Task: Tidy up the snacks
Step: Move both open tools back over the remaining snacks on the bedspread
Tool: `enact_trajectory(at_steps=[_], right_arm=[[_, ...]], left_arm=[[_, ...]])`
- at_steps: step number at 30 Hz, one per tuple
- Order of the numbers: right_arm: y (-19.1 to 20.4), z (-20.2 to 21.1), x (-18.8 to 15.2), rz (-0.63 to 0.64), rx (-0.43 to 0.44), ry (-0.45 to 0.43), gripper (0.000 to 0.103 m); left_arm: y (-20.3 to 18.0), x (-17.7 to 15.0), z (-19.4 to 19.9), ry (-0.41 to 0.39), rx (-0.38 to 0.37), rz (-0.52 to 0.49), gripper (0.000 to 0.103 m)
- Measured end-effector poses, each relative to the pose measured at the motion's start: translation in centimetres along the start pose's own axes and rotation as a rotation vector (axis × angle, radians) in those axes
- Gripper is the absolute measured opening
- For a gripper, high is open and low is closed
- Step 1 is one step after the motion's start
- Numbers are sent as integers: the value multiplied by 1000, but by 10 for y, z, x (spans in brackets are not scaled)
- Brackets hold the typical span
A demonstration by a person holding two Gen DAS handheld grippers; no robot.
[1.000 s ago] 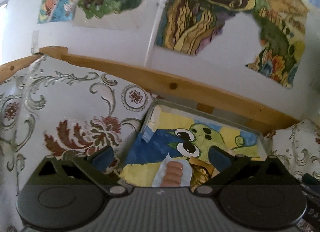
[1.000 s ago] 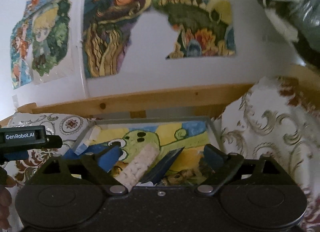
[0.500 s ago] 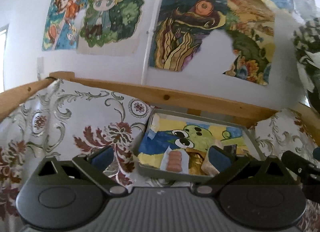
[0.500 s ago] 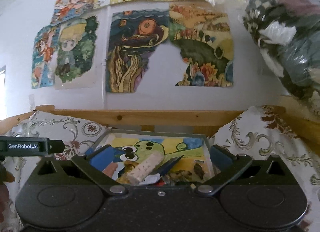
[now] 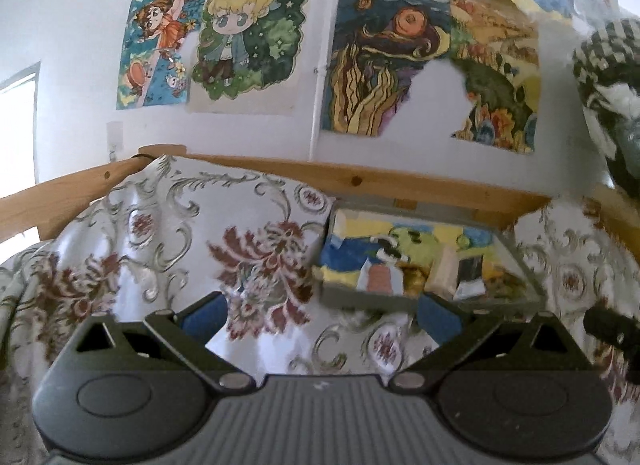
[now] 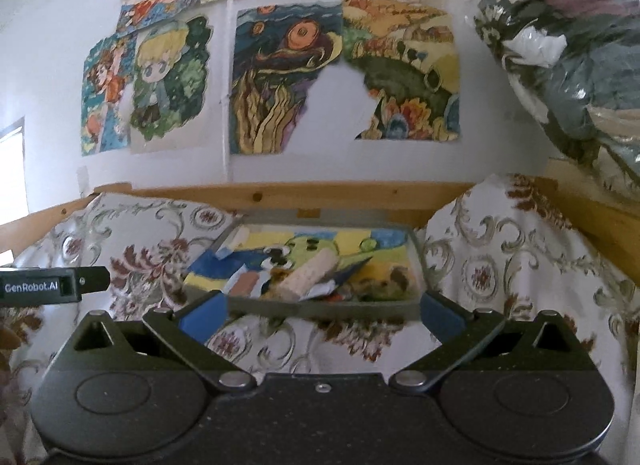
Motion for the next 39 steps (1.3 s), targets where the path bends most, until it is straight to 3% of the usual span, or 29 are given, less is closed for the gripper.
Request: enact_trajectory(at_steps=[11, 16, 28, 39], right_arm=[[12, 26, -30, 18, 26, 88, 102], [18, 36, -49, 28, 38, 151, 102], [28, 39, -72, 81, 36, 252, 102], [24, 35, -83, 68, 10, 325, 102]], left_arm=[[18, -53, 34, 155, 54, -3, 103], [18, -61, 48, 174, 96, -39, 103], [30, -80, 63, 260, 158, 18, 103], [27, -89, 67, 302, 154, 18, 103]])
Point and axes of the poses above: each gripper's, at about its wrist camera, not at the fingertips, and z roughly against the way its jaws point, y to its left, x to its top, the point moved 10 cm from there along -z, roughly the way its jaws point, and after that the axes turned 12 degrees about -x, right-handed, at the moved point
